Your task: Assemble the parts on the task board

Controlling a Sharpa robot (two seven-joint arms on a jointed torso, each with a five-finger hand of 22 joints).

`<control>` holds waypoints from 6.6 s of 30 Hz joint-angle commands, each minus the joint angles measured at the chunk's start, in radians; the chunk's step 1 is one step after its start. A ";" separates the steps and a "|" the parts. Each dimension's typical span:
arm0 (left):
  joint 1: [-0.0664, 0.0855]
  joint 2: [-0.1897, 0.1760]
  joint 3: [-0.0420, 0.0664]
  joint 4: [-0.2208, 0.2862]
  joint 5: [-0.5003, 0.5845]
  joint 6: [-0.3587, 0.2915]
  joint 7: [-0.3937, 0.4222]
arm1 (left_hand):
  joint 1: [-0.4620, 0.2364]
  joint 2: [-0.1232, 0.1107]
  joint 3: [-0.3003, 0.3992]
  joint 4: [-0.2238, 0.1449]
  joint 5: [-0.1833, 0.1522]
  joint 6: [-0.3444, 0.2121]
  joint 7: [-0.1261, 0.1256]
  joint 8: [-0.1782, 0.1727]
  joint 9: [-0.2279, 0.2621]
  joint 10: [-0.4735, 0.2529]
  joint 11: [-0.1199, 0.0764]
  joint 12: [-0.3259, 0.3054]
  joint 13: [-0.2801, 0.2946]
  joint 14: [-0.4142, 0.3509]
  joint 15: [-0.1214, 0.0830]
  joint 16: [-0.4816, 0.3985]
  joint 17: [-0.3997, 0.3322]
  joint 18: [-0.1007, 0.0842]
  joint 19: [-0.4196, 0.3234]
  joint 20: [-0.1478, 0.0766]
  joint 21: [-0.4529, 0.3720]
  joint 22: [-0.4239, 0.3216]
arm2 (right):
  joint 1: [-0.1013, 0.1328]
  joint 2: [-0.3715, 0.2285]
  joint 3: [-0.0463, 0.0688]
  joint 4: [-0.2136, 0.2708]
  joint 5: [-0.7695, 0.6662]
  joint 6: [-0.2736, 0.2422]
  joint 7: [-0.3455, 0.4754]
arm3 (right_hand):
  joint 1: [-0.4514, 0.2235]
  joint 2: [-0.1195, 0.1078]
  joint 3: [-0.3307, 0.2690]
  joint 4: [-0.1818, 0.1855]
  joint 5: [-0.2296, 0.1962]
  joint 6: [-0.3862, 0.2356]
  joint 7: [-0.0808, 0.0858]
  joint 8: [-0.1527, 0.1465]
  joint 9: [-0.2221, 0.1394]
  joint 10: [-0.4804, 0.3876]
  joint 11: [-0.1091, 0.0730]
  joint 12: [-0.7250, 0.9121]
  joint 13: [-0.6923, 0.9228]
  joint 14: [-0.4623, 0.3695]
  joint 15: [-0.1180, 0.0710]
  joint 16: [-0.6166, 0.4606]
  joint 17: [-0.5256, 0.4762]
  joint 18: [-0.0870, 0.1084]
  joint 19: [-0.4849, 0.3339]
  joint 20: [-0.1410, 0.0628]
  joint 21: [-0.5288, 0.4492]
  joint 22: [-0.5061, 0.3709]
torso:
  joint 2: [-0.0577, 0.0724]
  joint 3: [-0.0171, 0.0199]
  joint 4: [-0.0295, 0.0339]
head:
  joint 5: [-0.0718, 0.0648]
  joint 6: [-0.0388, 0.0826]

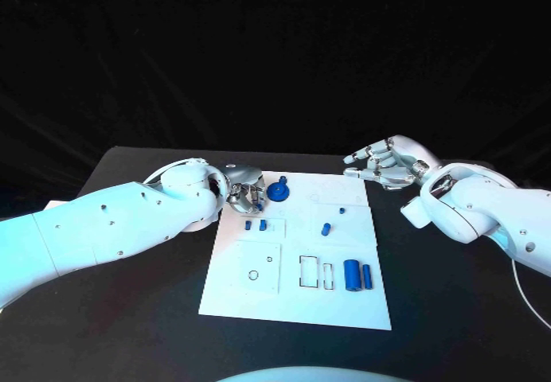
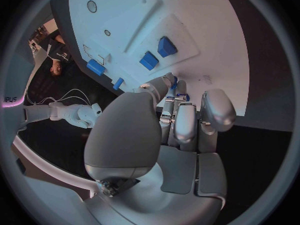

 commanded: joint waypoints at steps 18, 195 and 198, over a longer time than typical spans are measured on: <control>0.000 0.014 -0.002 -0.009 -0.025 0.042 -0.008 | -0.013 0.003 0.007 -0.002 0.001 0.011 0.000 -0.006 0.000 0.010 -0.003 -0.004 0.002 0.025 0.003 0.003 -0.001 -0.016 0.017 0.006 0.000 0.001 | -0.001 0.000 0.000 0.002 -0.008 0.013 0.005 | 0.004 0.012 -0.001 -0.007 0.006 0.008 -0.005 0.007 0.002 -0.003 -0.004 0.006 0.004 0.063 0.000 -0.007 0.085 0.015 -0.006 0.001 -0.006 -0.001 | 0.000 0.0004 -0.0004 | 0.004 -0.002; -0.011 -0.199 -0.015 0.153 1.598 -0.313 0.486 | -0.078 0.031 -0.032 -0.038 -0.003 -0.085 0.036 -0.009 -0.082 -0.099 0.027 0.111 0.042 -0.221 0.033 -0.303 -0.542 0.072 -0.199 0.036 -0.579 -0.394 | -0.116 0.169 0.003 0.277 -0.937 0.055 -0.333 | 0.078 -0.033 0.488 -0.131 -0.146 0.197 -0.041 -0.016 0.027 0.028 -0.017 -0.910 -1.002 0.054 -0.022 -0.160 -0.088 0.042 -0.010 -0.022 -0.141 -0.185 | -0.002 -0.0037 0.0014 | 0.014 -0.015; -0.011 -0.198 -0.015 0.155 1.598 -0.312 0.486 | -0.078 0.031 -0.032 -0.038 -0.003 -0.085 0.036 -0.009 -0.082 -0.099 0.027 0.111 0.042 -0.221 0.033 -0.303 -0.542 0.072 -0.199 0.036 -0.579 -0.394 | -0.133 0.198 0.000 0.265 -0.940 0.065 -0.328 | 0.076 -0.033 0.490 -0.133 -0.146 0.196 -0.040 -0.017 0.027 0.027 -0.016 -0.911 -1.003 0.054 -0.021 -0.160 -0.088 0.042 -0.011 -0.021 -0.141 -0.185 | 0.000 -0.0037 0.0012 | 0.022 -0.016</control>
